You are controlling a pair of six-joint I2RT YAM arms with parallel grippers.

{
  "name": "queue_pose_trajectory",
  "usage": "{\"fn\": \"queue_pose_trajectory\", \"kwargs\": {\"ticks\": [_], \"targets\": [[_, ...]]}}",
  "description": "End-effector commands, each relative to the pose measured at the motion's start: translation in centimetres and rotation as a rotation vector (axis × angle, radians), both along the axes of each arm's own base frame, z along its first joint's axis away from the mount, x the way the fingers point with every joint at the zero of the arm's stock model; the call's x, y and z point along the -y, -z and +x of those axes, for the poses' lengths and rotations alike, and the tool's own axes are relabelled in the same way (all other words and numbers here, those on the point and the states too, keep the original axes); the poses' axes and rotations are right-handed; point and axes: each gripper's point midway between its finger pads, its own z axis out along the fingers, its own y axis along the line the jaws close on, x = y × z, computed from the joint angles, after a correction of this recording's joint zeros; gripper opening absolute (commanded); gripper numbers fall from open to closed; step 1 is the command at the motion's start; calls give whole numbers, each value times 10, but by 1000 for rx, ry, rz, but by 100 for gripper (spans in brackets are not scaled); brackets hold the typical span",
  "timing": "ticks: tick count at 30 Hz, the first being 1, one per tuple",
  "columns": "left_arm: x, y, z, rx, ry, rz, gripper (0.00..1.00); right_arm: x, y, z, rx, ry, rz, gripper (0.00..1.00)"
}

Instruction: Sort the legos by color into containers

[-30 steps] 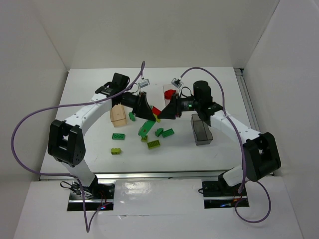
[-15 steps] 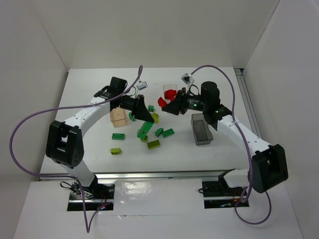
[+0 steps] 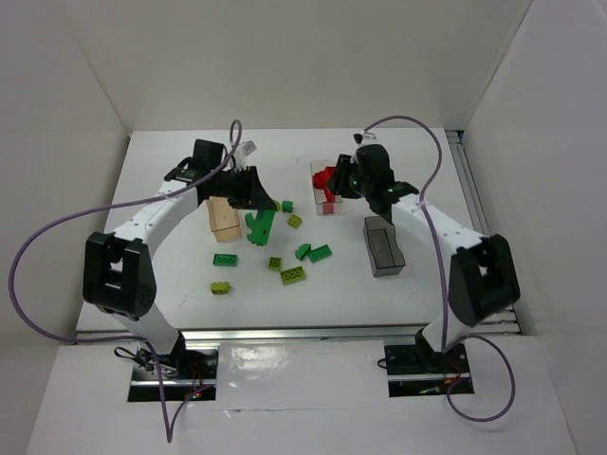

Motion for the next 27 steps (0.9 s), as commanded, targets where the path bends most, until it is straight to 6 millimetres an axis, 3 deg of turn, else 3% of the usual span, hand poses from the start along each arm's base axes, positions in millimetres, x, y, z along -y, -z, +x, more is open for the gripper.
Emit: {"fn": "queue_pose_trajectory", "kwargs": {"ticks": [1, 2, 7, 10, 11, 12, 14, 16, 18, 19, 20, 21, 22, 23, 24, 25, 26, 27], "targets": [[-20, -13, 18, -16, -276, 123, 0, 20, 6, 34, 4, 183, -161, 33], [-24, -16, 18, -10, -330, 140, 0, 18, 23, 42, -19, 170, -196, 34], [-23, -23, 18, 29, -378, 133, 0, 7, 38, 65, -25, 162, -251, 35], [-21, -24, 19, 26, -368, 125, 0, 3, 58, 75, -69, 146, -295, 36], [-20, -28, 20, 35, -368, 120, 0, -5, 55, 79, -65, 137, -294, 38], [-20, -24, 21, 26, -368, 125, 0, -5, 69, 80, -90, 128, -317, 42], [-19, -29, 23, 37, -368, 119, 0, -10, 74, 80, -105, 117, -328, 57], [-19, -25, 24, 29, -368, 124, 0, -14, 78, 76, -112, 106, -333, 88], [-19, -28, 26, 44, -362, 125, 0, -11, 62, 74, -86, 118, -325, 92], [-19, -23, 25, 28, -361, 133, 0, -9, 60, 71, -85, 119, -324, 92], [-19, -23, 25, 27, -361, 133, 0, 0, 32, 66, -34, 159, -305, 89], [-19, -23, 25, 27, -361, 133, 0, 4, 42, 62, -52, 166, -324, 85], [-19, -27, 24, 36, -361, 129, 0, 9, 13, 56, 0, 188, -286, 81], [-19, -27, 24, 36, -361, 129, 0, 12, -1, 52, 36, 201, -267, 77], [-21, -27, 25, 38, -368, 134, 0, 18, 7, 40, 21, 208, -261, 66], [-21, -30, 24, 52, -364, 135, 0, 19, -18, 27, 66, 190, -214, 62], [-20, -30, 23, 56, -348, 132, 0, 18, -25, 20, 85, 171, -188, 59], [-18, -33, 24, 63, -339, 120, 0, 12, -8, 2, 45, 99, -169, 54]]}}
